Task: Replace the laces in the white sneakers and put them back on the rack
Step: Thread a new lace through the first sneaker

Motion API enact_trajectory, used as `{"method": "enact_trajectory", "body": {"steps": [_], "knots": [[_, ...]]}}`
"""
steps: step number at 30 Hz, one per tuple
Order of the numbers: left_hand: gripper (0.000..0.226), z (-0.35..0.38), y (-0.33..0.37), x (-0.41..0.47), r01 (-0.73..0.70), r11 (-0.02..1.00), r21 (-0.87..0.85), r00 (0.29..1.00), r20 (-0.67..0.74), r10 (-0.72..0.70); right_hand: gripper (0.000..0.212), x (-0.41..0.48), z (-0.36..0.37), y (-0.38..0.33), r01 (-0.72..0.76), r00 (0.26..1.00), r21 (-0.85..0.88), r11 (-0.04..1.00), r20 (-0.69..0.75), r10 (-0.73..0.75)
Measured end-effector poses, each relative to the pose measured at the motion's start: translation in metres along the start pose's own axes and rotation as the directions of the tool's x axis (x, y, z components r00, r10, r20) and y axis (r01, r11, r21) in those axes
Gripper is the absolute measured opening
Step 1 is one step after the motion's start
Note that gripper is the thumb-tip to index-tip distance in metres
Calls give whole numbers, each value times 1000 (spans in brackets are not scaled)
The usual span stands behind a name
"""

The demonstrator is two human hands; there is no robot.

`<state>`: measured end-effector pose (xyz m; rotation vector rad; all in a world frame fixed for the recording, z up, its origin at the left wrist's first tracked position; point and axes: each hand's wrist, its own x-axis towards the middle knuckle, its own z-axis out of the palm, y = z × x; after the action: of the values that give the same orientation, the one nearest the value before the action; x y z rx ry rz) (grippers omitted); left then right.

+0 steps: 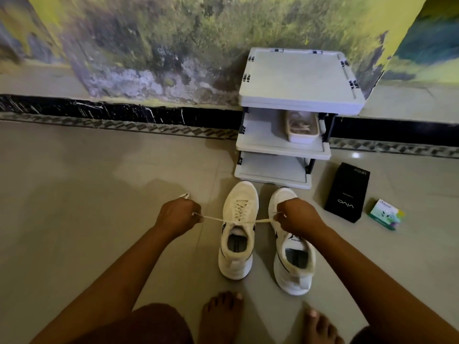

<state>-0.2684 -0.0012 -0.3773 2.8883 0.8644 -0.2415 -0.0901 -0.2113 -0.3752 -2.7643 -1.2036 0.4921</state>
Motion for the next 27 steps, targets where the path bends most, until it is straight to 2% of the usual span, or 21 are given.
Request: {"method": "enact_trajectory", "body": {"steps": [4,8,10,12,13,15,19,24,27], "knots": [[21,15,-5,1,144,985,-93,989,43,-140,30,-2,7,8,-48,997,-199,979,48,58],[22,31,-1,4,107,992,-59,993,47,-104,41,-3,13,-5,45,999,-280,959,-1,-47],[37,36,8,4,35,993,-115,999,29,-32,47,-3,21,-13,124,990,-213,969,-34,-134],[43,39,23,4,-6,947,-321,996,84,35,47,-2,29,-25,186,982,-38,982,-13,-186],[41,40,30,3,-9,923,-385,992,114,57,45,-2,35,-32,200,980,36,979,13,-200],[29,44,40,2,-12,916,-401,992,112,62,39,-2,44,-42,205,977,108,973,28,-209],[13,48,42,6,51,880,-472,998,57,-27,28,4,50,-45,192,981,149,970,-36,-189],[8,43,46,6,16,884,-466,1000,16,-9,20,6,48,-44,188,982,142,972,-45,-184],[10,37,44,5,-35,960,-277,999,-34,27,22,6,43,-42,247,968,-4,969,-39,-247]]}}
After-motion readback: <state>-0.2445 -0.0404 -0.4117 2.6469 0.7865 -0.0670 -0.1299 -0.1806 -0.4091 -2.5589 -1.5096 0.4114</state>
